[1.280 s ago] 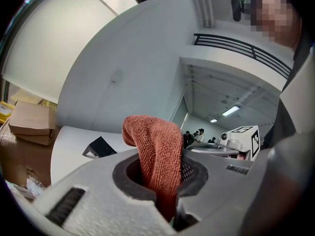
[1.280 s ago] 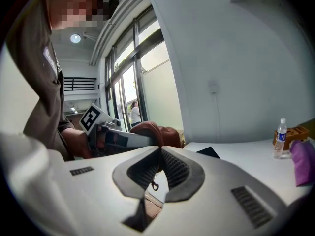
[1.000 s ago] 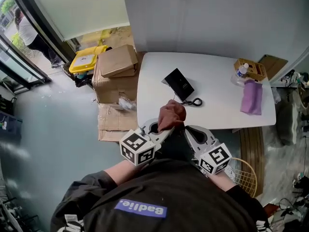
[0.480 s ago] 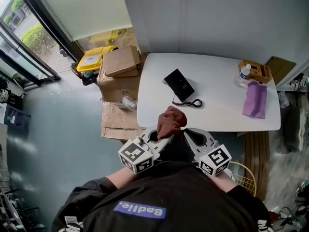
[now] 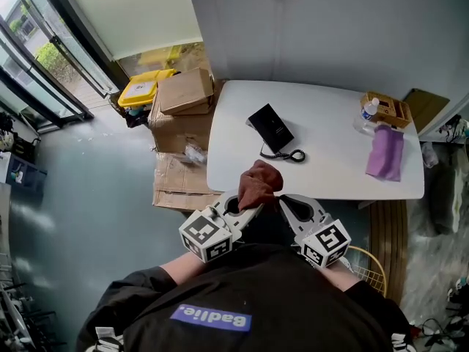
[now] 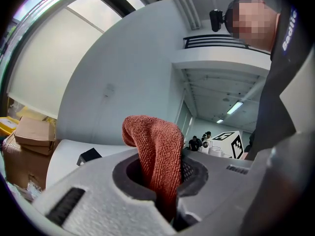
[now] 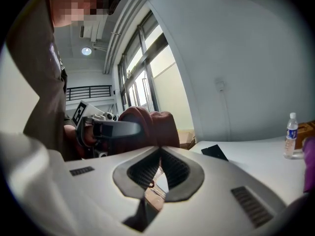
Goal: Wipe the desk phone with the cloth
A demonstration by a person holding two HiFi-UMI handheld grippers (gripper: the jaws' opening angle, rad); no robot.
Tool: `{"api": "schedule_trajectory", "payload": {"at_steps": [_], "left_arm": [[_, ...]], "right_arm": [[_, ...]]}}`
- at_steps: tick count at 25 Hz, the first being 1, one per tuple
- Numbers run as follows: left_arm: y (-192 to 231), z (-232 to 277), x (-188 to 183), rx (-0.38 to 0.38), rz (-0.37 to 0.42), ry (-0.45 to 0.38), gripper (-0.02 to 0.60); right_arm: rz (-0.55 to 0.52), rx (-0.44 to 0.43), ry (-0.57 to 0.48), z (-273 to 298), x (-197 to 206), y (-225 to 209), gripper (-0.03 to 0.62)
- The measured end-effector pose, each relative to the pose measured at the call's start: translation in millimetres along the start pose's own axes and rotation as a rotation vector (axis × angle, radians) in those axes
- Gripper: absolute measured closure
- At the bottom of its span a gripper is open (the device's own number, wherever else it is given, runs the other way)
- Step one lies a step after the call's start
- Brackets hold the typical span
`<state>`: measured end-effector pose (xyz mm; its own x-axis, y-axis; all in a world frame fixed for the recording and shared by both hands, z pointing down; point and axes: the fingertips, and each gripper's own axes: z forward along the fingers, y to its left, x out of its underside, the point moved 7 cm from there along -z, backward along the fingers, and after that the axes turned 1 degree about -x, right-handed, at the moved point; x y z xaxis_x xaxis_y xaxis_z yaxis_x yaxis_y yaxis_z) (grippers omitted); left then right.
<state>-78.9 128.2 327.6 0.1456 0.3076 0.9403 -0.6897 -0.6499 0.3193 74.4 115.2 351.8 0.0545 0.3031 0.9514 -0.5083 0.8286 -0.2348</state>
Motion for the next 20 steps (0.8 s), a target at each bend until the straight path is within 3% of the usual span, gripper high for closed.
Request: {"api": "schedule_trajectory", "payload": {"at_steps": [20], "left_arm": [[-3.5,-3.4,-5.7,0.002,0.02,-0.012,0.528]], "right_arm": [[0.001,-0.004,-0.008,-1.1,-4.4,1.3,0.559]]}}
